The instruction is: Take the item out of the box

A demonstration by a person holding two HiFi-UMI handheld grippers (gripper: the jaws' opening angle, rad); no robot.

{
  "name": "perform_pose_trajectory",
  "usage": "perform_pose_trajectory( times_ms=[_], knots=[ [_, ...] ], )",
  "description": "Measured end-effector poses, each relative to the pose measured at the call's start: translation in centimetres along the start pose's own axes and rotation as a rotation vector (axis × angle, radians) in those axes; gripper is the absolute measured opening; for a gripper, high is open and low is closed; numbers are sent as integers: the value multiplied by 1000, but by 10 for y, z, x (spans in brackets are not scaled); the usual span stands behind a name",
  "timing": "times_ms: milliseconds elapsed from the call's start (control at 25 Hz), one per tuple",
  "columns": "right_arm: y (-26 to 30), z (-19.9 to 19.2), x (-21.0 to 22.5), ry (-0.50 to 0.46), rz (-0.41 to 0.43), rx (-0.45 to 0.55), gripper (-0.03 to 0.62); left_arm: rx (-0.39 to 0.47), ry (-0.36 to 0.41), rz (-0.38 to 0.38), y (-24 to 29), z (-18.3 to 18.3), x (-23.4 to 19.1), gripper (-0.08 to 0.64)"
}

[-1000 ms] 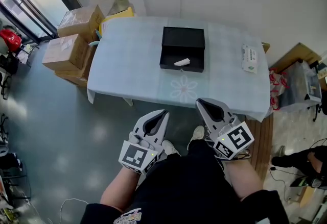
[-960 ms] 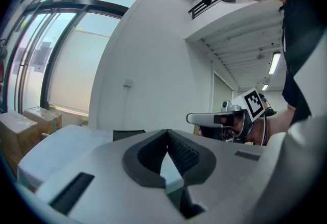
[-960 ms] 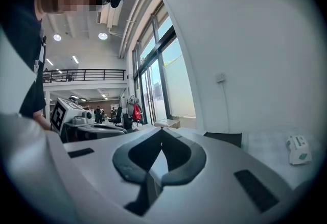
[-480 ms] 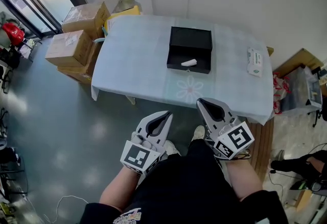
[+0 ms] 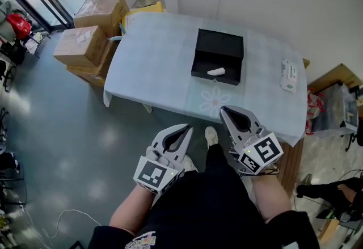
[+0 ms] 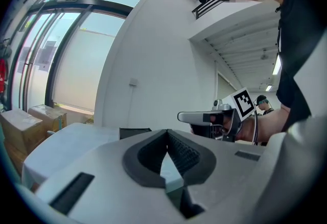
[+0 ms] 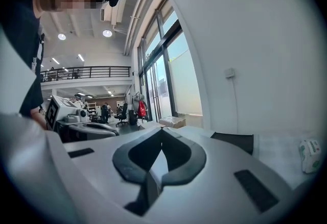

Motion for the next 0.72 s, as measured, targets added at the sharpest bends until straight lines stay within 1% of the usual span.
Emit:
perform_pose_trajectory(
  times_ms=[160, 280, 360, 720],
  knots=[
    [13, 8, 14, -10, 20, -6, 9, 16, -10, -10, 11, 1, 0, 8],
    [23, 12, 28, -19, 35, -16, 9, 22, -4, -6, 22, 6, -2, 8],
    [31, 16, 36, -23, 48, -25, 9, 28, -16, -6, 28, 5, -3, 8],
    [56, 27, 78, -43, 89, -57, 9, 32, -36, 19, 67, 10, -13, 9]
  ],
)
Point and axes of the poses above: the fingertips, and each gripper's own axes: y forward along the fingers, x to its right, z out of its top, the point moved 2 cm from there along -y, backward along the fingers, and after that the axes turned 6 degrees about y, right-handed, at the moved point
